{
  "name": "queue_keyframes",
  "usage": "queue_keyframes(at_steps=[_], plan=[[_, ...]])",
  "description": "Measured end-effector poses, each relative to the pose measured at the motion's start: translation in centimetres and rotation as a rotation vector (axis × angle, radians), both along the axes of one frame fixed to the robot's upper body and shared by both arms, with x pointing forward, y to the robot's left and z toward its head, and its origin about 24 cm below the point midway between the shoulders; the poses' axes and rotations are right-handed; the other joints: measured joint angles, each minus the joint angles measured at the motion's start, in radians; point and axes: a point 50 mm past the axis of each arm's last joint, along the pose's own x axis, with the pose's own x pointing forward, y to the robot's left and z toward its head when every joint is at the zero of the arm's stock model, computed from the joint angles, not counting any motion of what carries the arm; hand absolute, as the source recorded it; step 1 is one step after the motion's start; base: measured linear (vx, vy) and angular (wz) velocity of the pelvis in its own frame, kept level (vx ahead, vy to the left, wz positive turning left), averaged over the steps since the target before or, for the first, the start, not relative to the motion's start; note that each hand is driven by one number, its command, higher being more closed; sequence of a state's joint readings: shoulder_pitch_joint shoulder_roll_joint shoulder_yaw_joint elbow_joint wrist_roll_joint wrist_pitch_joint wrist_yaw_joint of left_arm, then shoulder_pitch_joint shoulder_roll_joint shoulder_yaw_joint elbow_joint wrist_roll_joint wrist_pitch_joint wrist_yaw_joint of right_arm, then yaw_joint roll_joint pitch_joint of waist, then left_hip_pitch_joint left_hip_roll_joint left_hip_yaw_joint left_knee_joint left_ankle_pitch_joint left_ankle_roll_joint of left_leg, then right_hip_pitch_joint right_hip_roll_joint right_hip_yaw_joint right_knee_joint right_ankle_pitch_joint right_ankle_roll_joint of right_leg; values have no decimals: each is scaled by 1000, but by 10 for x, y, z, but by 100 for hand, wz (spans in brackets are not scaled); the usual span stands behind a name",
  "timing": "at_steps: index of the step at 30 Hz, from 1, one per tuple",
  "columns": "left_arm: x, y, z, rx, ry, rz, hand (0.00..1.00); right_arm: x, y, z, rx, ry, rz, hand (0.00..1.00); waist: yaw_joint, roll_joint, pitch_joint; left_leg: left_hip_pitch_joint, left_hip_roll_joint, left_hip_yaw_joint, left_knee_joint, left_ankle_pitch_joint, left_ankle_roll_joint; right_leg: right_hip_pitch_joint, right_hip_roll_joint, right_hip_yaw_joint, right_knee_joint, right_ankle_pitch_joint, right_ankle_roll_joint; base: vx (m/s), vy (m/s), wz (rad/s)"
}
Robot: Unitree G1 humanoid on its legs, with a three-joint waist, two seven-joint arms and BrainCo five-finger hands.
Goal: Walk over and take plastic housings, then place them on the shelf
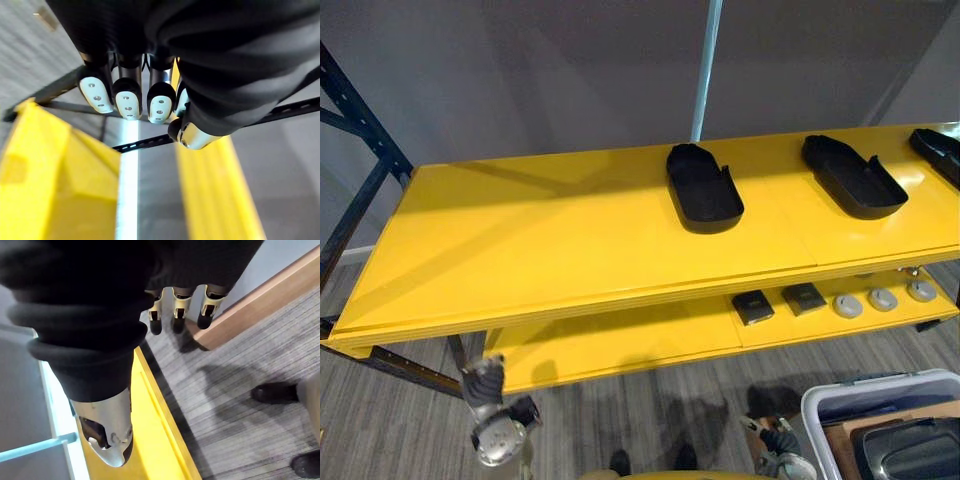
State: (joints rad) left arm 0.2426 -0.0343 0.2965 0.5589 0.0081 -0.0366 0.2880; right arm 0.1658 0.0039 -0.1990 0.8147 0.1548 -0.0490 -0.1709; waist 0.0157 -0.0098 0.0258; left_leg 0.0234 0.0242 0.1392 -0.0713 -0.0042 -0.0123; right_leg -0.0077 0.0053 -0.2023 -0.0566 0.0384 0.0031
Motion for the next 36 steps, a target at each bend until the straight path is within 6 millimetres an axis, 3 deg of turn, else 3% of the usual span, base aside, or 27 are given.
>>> queue_keyframes(at_steps=[3, 4, 9, 13, 17, 27, 31, 33, 34, 35, 36], plan=[[-8, -7, -17, -48, 104, -49, 100, -7, -6, -5, 6, 41, -55, 0, -3, 1, 0, 7, 0, 18, -7, -4, -6, 0, 5, 23, -11, 0, 0, 49, 24, -22], [-9, -8, -19, -53, 114, -54, 0, -9, -8, -6, 8, 52, -68, 0, -4, 1, 0, 8, 0, 21, -11, -4, -7, -1, 6, 27, -15, 0, 0, 54, 10, -17], [-14, -5, -27, -51, 188, -114, 0, -18, -15, -12, 10, 113, -103, 0, -13, 8, 4, 17, 4, 38, -15, -2, -7, -15, 14, 54, -18, 5, -7, 90, 2, -17], [-9, -3, -29, -31, 219, -163, 0, -8, -19, -9, -1, 89, -101, 0, -34, 16, 9, 25, 1, 54, -14, -7, -13, -14, 14, 78, -21, 5, -7, 58, 18, -18], [-1, -4, -29, -11, 230, -232, 0, -5, -20, -10, 4, 98, -111, 0, -34, 16, 12, 29, 0, 57, 17, -32, -8, 4, 12, 91, -28, 6, -5, -2, 19, -9], [-15, -6, -36, -11, 310, -265, 0, -7, -30, -8, -40, 110, -81, 0, -54, 35, 34, 32, 0, 85, 25, -48, -15, 2, 15, 128, -42, 22, -4, -60, 4, -10], [-13, -5, -35, -7, 304, -266, 0, -1, -32, -6, -48, 96, -78, 0, -53, 37, 58, -7, 25, 113, 150, -120, -17, 1, 27, 164, -41, 21, -3, -8, -9, -24], [-11, -5, -35, -6, 301, -265, 0, 7, -36, -3, -59, 76, -73, 0, -53, 41, 63, -47, 22, 76, 226, -145, -8, -18, 29, 190, -27, 21, -5, 35, -9, -45], [-6, -5, -33, -3, 286, -264, 0, 13, -38, -1, -68, 61, -69, 0, -47, 39, 69, -75, 14, -22, 272, -150, -3, -37, 27, 218, -3, 23, -7, 52, -26, -73], [-1, -8, -33, -5, 274, -266, 0, 22, -41, 3, -79, 35, -65, 0, -42, 46, 74, -89, 8, -110, 300, -164, -20, -63, 28, 245, 24, 22, -5, 55, -27, -82], [1, -9, -32, -7, 268, -267, 0, 25, -43, 4, -84, 25, -64, 0, -39, 50, 77, -85, 9, -138, 304, -174, -28, -72, 32, 262, 34, 21, -4, 29, 16, -80]])
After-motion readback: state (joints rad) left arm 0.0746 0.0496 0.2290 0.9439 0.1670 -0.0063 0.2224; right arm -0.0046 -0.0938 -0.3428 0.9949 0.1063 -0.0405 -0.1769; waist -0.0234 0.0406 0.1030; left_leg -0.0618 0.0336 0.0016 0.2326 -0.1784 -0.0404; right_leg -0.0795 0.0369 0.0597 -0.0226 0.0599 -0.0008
